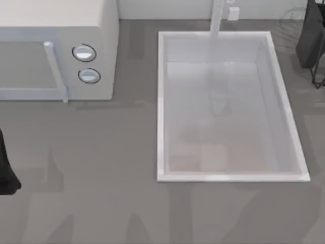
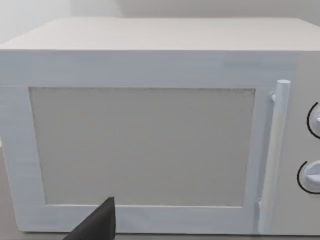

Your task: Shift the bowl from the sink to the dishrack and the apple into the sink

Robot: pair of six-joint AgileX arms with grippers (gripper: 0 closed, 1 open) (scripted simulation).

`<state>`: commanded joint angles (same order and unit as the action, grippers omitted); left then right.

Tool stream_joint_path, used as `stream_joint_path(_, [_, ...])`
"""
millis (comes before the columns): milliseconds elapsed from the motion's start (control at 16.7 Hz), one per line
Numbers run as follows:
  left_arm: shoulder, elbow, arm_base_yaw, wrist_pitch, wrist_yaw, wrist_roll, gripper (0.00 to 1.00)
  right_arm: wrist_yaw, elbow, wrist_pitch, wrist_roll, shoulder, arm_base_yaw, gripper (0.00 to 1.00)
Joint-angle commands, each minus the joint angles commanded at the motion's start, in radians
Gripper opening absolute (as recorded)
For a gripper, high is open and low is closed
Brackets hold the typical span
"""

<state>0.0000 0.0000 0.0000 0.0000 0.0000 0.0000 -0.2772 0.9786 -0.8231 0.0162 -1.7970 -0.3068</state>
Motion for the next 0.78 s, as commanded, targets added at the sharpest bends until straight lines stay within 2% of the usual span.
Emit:
stream_joint_path(540, [0.0, 0.0, 0.0, 0.0, 0.0, 0.0, 1.0, 0.0, 0.0, 0.0, 0.0, 0.0, 0.0, 0.98])
stream_joint_path(780, [0.0, 0.0, 0.0, 0.0, 0.0, 0.0, 1.0, 0.0, 0.0, 0.0, 0.0, 0.0, 0.0, 1.0])
